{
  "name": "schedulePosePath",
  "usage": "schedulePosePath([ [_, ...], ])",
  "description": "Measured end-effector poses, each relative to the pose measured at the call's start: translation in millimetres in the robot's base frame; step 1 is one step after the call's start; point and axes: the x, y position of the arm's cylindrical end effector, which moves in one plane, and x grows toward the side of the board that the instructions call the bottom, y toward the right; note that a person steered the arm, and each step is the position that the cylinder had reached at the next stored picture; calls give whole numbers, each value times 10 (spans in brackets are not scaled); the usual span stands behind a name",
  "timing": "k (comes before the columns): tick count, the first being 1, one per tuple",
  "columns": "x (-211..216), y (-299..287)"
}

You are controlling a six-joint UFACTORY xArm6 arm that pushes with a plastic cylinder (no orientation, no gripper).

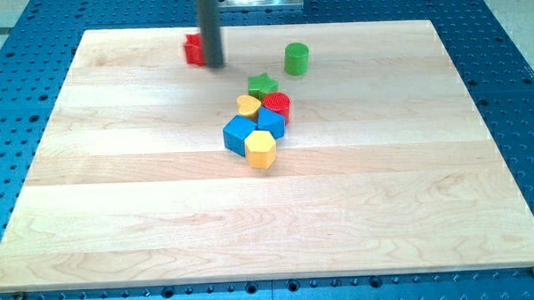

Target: Move the red star top left side corner of the board

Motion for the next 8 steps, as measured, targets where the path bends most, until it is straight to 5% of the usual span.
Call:
schedulePosePath([
  [1, 1, -138],
  [2, -68, 394],
  [3, -391, 200],
  [4, -357, -327],
  [6, 7, -67],
  [8, -63, -671],
])
